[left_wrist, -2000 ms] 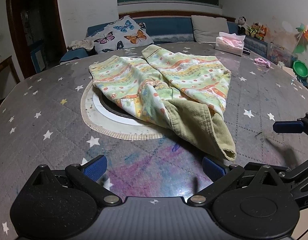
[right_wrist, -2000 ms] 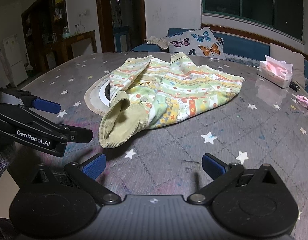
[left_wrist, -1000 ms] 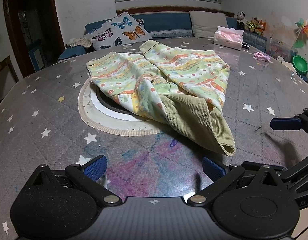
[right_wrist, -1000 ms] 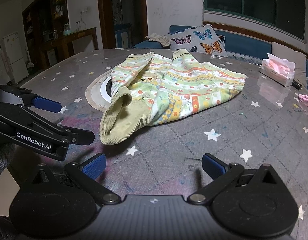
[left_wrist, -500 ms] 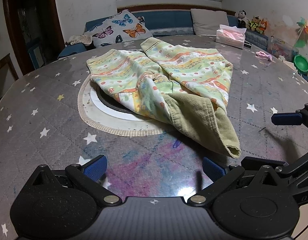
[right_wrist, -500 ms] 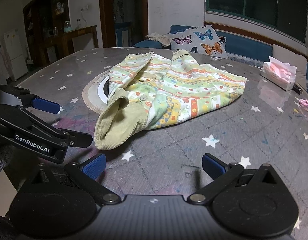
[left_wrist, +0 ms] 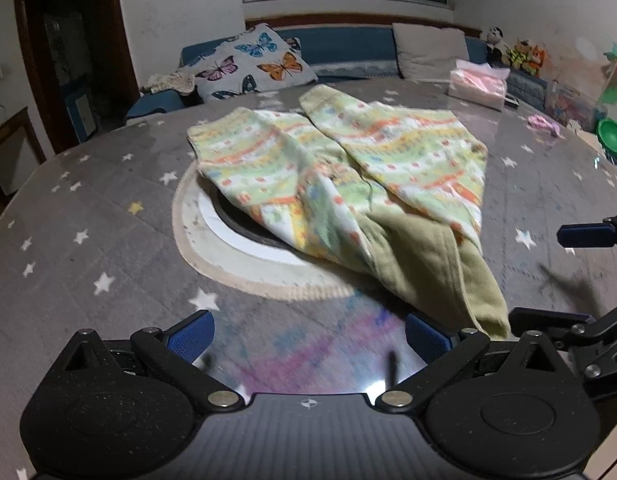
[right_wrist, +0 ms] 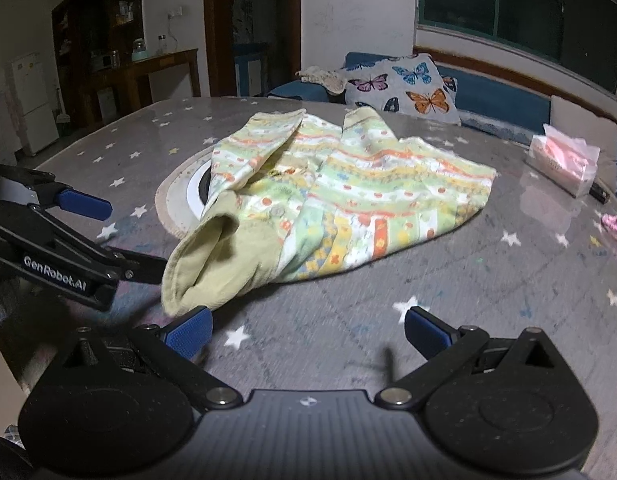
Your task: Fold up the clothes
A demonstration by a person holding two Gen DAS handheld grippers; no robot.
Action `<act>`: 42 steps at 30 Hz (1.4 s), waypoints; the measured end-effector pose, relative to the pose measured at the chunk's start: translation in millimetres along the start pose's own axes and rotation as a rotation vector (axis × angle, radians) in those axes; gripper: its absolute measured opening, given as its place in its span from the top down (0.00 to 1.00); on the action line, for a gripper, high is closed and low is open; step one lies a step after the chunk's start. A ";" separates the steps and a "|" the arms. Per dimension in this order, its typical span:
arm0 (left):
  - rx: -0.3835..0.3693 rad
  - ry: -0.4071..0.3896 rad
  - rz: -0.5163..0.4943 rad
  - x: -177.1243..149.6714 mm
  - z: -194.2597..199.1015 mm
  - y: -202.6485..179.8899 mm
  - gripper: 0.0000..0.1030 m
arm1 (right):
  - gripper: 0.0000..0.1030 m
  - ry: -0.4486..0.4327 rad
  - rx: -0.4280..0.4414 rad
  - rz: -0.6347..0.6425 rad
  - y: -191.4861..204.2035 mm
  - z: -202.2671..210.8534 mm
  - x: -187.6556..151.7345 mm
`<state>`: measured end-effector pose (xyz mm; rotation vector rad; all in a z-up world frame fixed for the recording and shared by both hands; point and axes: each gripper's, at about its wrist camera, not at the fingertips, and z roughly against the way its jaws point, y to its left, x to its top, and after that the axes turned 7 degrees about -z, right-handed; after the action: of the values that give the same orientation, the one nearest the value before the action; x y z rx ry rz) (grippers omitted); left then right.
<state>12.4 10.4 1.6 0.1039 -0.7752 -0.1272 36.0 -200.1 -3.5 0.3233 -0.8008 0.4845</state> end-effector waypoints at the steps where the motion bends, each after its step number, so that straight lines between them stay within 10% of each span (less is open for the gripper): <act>1: 0.003 -0.005 0.007 2.5 0.2 3.3 0.00 | 0.00 -0.001 0.002 0.002 -1.6 -0.4 3.0; 16: 0.052 -0.042 0.049 44.4 -25.7 43.5 0.00 | 0.08 -0.006 0.001 -0.029 -37.3 -57.9 92.5; 35: 0.032 -0.057 0.116 111.1 -88.3 86.6 0.09 | 0.48 0.030 -0.032 -0.155 -73.6 -208.0 196.6; 42: 0.017 -0.040 0.112 162.7 -142.2 83.2 0.16 | 0.76 0.059 -0.006 -0.181 -83.9 -235.3 198.2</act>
<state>233.7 74.3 24.7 0.0746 -0.8208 -0.0168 340.8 -107.2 -17.6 0.3710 -0.7086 0.3202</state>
